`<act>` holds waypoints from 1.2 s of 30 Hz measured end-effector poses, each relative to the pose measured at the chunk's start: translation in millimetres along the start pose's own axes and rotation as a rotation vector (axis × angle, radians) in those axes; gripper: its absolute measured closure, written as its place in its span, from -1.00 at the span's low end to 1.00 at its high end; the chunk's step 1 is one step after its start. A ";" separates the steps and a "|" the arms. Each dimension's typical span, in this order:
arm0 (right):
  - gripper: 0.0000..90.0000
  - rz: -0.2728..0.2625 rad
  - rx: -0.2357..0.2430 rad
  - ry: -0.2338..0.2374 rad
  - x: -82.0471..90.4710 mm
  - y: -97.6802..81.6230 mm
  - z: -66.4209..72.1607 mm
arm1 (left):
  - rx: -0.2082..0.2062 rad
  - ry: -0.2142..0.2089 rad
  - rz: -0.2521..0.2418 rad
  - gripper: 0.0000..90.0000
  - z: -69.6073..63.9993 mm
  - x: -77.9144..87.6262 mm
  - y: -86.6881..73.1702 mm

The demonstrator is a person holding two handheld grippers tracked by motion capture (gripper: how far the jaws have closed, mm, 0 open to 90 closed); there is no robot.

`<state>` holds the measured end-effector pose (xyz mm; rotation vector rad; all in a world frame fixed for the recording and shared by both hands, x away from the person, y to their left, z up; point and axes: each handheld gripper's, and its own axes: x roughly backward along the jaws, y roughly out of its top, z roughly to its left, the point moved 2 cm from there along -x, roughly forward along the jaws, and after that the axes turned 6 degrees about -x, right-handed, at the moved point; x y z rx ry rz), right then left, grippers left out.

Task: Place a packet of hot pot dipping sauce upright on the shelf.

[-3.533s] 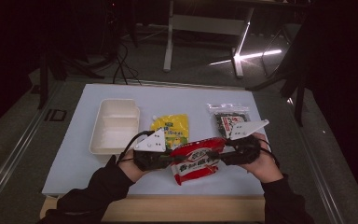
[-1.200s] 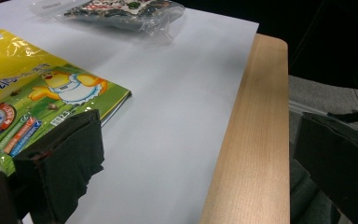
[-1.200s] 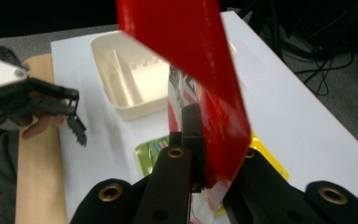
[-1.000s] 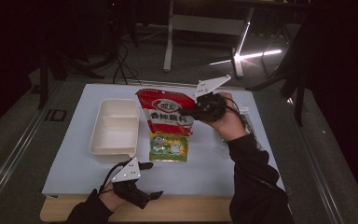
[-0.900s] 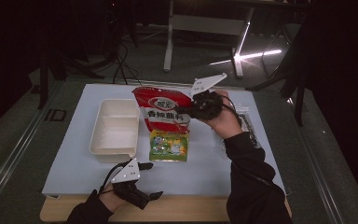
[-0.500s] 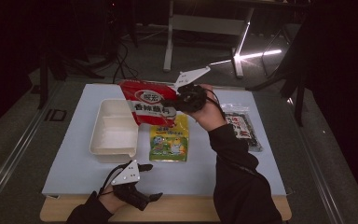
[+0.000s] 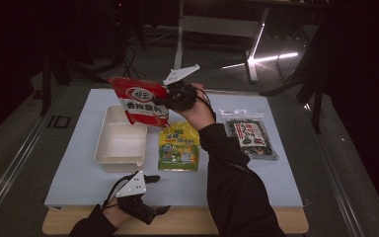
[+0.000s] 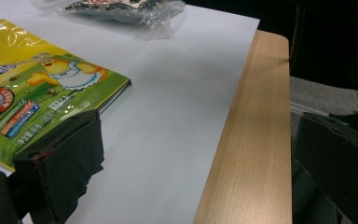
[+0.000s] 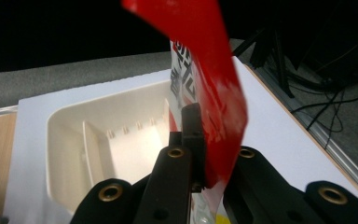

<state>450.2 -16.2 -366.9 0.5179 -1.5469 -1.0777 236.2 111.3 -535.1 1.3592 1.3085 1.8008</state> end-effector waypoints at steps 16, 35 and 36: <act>1.00 -0.031 -0.008 0.014 -56.5 9.7 -10.4 | 0.016 0.013 0.004 -0.94 -0.6 4.5 -4.1; 1.00 -0.044 -0.032 0.017 -105.3 4.2 -17.1 | 0.026 0.030 -0.004 -0.94 -0.4 11.8 -6.4; 1.00 -0.043 -0.034 0.017 -107.2 3.1 -17.2 | 0.025 0.030 -0.003 -0.94 -0.5 11.8 -6.7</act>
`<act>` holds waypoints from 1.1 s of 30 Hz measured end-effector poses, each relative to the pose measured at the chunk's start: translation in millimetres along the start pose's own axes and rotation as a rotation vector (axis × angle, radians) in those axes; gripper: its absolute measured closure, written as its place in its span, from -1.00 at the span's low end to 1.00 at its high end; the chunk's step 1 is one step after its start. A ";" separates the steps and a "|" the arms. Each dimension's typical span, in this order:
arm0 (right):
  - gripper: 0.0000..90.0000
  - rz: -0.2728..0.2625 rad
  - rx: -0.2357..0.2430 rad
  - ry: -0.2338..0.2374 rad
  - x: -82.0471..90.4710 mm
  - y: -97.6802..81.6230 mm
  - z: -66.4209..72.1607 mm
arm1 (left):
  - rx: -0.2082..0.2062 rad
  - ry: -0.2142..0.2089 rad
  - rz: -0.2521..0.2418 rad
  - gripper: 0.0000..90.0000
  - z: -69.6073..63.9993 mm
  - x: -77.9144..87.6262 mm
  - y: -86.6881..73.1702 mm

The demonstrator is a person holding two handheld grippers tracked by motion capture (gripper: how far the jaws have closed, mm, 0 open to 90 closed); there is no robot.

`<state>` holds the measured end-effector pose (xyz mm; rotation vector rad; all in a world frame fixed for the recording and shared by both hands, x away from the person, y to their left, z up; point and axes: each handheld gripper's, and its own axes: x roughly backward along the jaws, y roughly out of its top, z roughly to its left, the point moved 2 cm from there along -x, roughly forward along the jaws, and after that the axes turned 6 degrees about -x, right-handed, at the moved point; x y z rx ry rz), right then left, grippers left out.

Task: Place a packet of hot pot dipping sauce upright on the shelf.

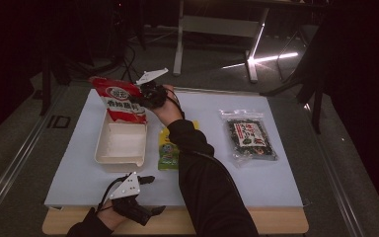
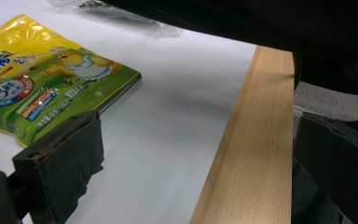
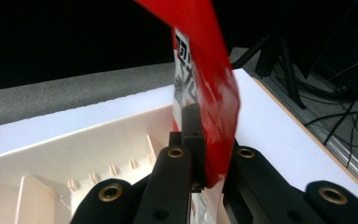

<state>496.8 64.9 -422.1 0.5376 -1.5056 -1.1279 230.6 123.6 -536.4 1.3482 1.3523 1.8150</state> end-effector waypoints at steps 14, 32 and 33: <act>0.73 0.070 -0.073 -0.014 -14.9 -19.7 -7.3 | -0.008 -0.010 0.011 -0.94 -1.3 -2.1 -0.8; 0.53 0.075 -0.054 -0.062 44.7 -30.4 -2.3 | -0.017 -0.022 0.022 -0.94 -4.2 -9.6 0.8; 0.53 0.076 -0.061 -0.057 49.5 -33.2 -2.2 | -0.016 -0.023 0.023 -0.94 -4.4 -9.7 1.0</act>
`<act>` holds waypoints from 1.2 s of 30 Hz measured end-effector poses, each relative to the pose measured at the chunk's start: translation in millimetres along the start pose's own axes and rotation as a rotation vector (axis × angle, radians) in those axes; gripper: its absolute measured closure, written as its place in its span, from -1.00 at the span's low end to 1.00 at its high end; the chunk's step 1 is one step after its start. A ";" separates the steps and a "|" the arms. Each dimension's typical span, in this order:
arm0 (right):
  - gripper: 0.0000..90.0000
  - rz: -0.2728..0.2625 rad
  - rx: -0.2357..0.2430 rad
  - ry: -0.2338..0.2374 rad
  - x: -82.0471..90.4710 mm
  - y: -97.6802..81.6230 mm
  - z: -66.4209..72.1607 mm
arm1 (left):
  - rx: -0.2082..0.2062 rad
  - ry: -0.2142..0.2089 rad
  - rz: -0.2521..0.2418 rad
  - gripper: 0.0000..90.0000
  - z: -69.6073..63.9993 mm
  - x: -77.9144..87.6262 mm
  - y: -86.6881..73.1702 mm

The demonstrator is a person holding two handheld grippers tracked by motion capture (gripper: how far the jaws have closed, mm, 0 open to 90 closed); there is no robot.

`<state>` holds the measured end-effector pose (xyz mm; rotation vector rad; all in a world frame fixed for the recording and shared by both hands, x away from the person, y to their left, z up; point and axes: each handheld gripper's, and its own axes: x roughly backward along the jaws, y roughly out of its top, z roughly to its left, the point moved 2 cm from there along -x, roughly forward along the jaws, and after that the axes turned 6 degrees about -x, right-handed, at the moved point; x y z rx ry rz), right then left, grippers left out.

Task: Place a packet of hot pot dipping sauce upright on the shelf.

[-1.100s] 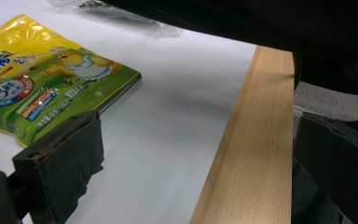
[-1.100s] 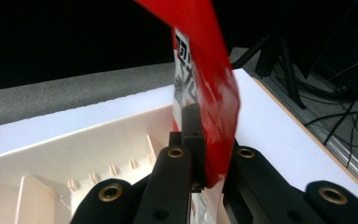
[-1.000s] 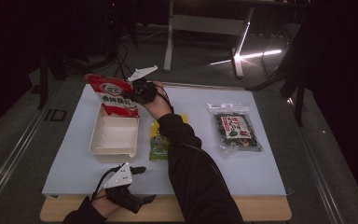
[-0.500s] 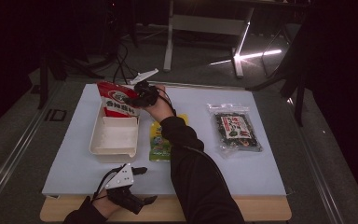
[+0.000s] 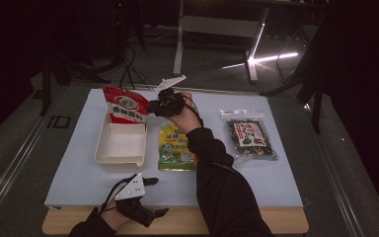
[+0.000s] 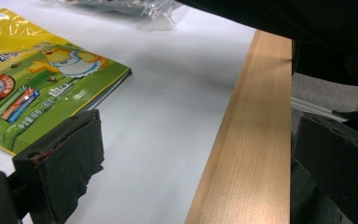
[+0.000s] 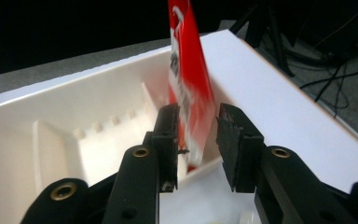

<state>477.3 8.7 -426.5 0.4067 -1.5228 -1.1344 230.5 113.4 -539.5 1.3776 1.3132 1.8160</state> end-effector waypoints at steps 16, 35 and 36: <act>0.74 0.011 -0.069 -0.118 81.8 -62.7 -33.1 | 0.012 0.009 -0.002 -0.94 2.4 -0.4 0.1; 1.00 0.044 -0.277 -0.387 202.5 -176.2 -99.1 | 0.001 -0.006 0.004 -0.94 4.6 -4.8 -0.8; 1.00 0.046 -0.284 -0.406 207.6 -181.4 -102.5 | 0.002 -0.006 0.002 -0.94 4.5 -4.8 -0.5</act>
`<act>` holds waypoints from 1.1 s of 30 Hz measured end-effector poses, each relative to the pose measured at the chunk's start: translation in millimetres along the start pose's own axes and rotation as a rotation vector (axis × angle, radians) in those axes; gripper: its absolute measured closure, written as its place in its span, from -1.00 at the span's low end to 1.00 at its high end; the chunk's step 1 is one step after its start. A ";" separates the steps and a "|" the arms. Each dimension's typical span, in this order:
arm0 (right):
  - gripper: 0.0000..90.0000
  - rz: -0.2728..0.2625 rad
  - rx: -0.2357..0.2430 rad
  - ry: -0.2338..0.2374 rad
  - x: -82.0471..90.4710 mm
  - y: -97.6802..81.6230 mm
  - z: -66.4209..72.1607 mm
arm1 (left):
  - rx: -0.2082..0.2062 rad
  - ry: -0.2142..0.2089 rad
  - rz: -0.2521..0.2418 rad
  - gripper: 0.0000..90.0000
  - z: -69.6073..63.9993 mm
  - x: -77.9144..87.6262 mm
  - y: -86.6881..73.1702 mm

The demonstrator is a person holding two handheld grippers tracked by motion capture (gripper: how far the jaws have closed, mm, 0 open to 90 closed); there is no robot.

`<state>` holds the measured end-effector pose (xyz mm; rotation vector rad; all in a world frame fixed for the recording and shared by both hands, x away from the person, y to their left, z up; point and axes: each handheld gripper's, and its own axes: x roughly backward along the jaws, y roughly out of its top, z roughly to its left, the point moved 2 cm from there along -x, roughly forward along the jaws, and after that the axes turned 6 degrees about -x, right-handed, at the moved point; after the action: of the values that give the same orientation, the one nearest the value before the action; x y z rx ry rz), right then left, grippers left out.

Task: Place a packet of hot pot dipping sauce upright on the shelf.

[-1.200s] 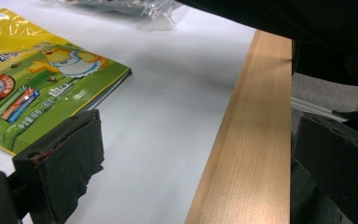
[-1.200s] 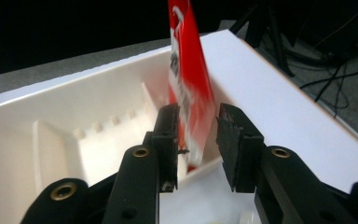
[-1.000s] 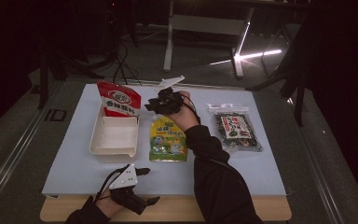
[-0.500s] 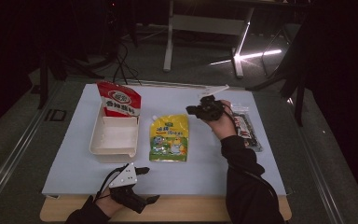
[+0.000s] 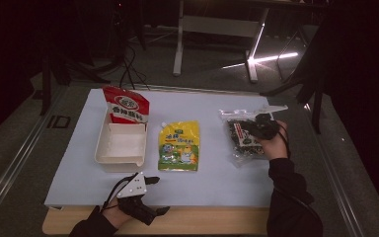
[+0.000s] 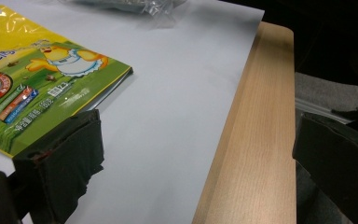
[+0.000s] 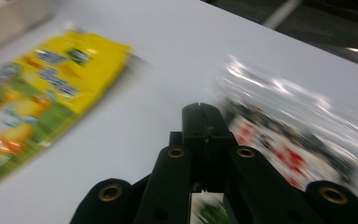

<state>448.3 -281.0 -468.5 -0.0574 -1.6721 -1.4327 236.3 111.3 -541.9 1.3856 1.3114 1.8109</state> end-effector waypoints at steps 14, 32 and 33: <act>1.00 0.019 -0.161 -0.181 16.4 -50.1 -77.2 | 0.017 0.003 0.005 -0.94 -1.7 0.1 -1.2; 1.00 0.108 -0.244 -0.286 -15.1 -68.6 -112.3 | 0.052 0.036 0.020 -0.94 -3.2 7.2 -9.9; 1.00 0.108 -0.244 -0.286 -15.1 -68.6 -112.3 | 0.052 0.036 0.020 -0.94 -3.2 7.2 -9.9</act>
<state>484.8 -386.5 -539.8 -0.5032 -1.6803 -1.5953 229.2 120.1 -547.8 1.4042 1.3774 1.8349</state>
